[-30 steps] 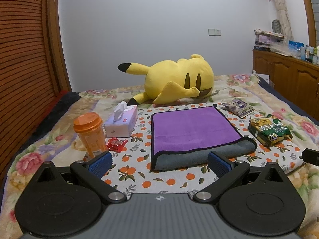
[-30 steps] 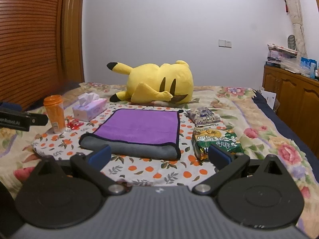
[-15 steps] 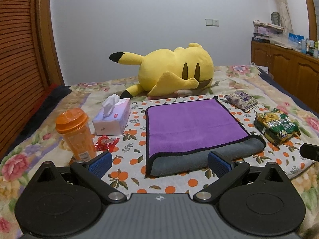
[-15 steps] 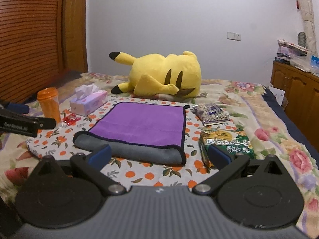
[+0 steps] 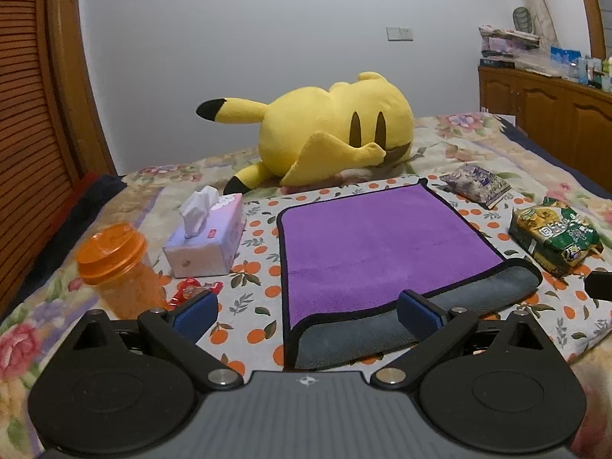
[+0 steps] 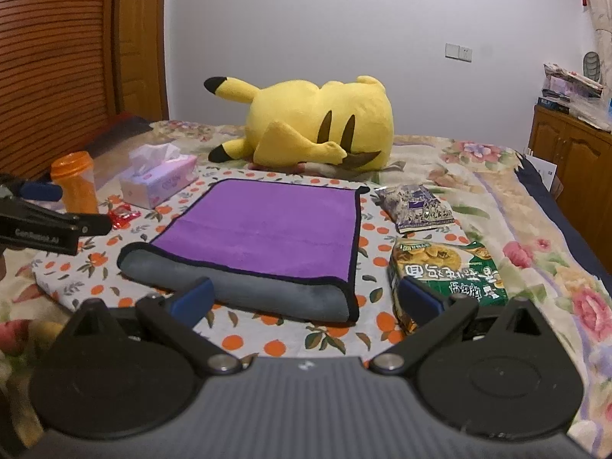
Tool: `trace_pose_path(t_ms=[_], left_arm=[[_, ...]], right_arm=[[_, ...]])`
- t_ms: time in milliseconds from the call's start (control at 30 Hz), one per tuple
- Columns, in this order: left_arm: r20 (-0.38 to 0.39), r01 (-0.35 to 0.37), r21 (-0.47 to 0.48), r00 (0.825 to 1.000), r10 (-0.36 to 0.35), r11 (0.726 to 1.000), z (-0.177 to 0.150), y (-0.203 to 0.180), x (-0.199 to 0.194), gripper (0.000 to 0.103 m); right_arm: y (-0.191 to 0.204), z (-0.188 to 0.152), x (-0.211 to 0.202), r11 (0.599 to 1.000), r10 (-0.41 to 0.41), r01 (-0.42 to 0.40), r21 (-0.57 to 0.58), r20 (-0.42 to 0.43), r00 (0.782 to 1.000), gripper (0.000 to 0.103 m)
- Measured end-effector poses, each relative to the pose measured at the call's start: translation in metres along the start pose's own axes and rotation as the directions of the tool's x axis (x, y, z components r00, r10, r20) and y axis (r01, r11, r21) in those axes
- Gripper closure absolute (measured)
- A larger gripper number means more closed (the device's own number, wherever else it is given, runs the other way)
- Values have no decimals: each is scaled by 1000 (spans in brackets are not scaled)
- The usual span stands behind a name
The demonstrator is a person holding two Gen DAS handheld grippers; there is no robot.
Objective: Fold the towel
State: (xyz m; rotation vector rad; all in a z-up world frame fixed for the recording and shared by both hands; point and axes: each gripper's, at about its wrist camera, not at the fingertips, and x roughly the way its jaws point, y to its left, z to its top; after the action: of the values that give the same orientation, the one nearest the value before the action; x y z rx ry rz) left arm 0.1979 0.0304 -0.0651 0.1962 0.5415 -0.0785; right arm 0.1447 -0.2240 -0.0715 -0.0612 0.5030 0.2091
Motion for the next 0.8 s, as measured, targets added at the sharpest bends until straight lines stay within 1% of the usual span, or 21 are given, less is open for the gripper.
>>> trace_pose_path(t_ms=[167,233,267,333,433,467,533,567,600,633,667,733,800], left_arm=[[-17,18,-5,1000,-18,1000,0,3,16,4],[-30,27,-5,999,-28,1000,-2,5,22,8],[-36,31,-7,999,-31,999,-3,5,26,11],[-59,48,-12,997,-48,999,-6,8,34,27],[-92,65,-35,993,-68,997,-10,13,45,35],[-97,68,-39,993,-71,997,-11,15,48,36],[-104,75,-46,991,-80,996,-13,17,53,44],[-108,83,-50,990,-88,995,-13,18,55,45],[-114,90,-54,989,-96,994,-14,19,58,47],[-118,95,-56,988,-101,994,-14,20,61,51],[-122,97,-54,987,-103,994,-14,21,64,53],[-123,104,-54,986,-110,993,-15,22,69,63],[-124,108,-62,986,-115,992,-16,25,73,68]], right_arm=[[-2,3,14,1000,-1,1,-16,-10,1000,1],[-1,4,19,1000,0,0,-22,-12,1000,1],[-2,6,22,1000,0,-1,-24,-15,1000,1],[0,6,28,999,2,-2,-32,-19,1000,1],[1,7,38,999,-1,0,-44,-30,1000,1],[2,7,41,999,-4,2,-48,-33,999,1],[2,7,49,999,-6,4,-49,-44,999,1],[2,7,53,999,-8,5,-50,-50,999,2],[2,6,56,999,-8,5,-51,-56,998,8],[2,6,61,999,-6,2,-54,-67,998,12],[2,5,65,998,-7,2,-56,-80,997,16],[1,5,74,998,-14,8,-55,-99,995,16],[1,4,80,999,-16,10,-53,-114,993,16]])
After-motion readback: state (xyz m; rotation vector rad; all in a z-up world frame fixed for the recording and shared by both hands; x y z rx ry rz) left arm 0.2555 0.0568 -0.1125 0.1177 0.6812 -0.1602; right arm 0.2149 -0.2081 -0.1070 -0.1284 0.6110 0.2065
